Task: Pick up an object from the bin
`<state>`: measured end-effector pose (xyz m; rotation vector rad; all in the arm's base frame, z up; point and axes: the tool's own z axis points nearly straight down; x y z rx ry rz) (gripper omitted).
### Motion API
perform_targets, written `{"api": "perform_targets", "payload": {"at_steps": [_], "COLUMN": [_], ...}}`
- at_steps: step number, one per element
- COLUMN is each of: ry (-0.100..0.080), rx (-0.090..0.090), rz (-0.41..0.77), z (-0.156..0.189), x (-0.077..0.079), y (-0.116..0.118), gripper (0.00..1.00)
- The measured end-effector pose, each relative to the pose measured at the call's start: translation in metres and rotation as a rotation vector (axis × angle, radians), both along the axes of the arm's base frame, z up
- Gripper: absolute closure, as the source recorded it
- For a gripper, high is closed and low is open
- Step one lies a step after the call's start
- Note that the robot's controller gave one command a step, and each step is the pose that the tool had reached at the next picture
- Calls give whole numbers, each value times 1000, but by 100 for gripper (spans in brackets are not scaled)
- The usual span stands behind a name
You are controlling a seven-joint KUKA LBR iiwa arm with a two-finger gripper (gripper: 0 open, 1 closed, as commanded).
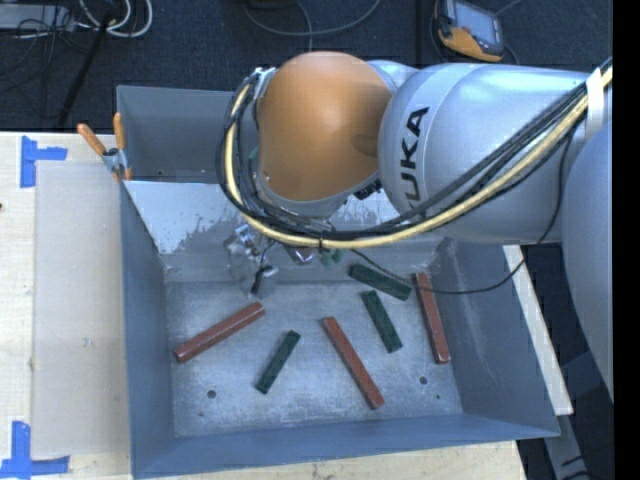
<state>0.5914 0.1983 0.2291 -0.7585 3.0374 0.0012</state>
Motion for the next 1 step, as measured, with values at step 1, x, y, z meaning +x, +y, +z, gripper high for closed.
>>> {"api": "perform_targets", "payload": {"at_steps": [1], "ry": [9], "rx": [-2], "rz": [-3], "z": [-5], "x": [-1], "y": [-1], "gripper": [0]}}
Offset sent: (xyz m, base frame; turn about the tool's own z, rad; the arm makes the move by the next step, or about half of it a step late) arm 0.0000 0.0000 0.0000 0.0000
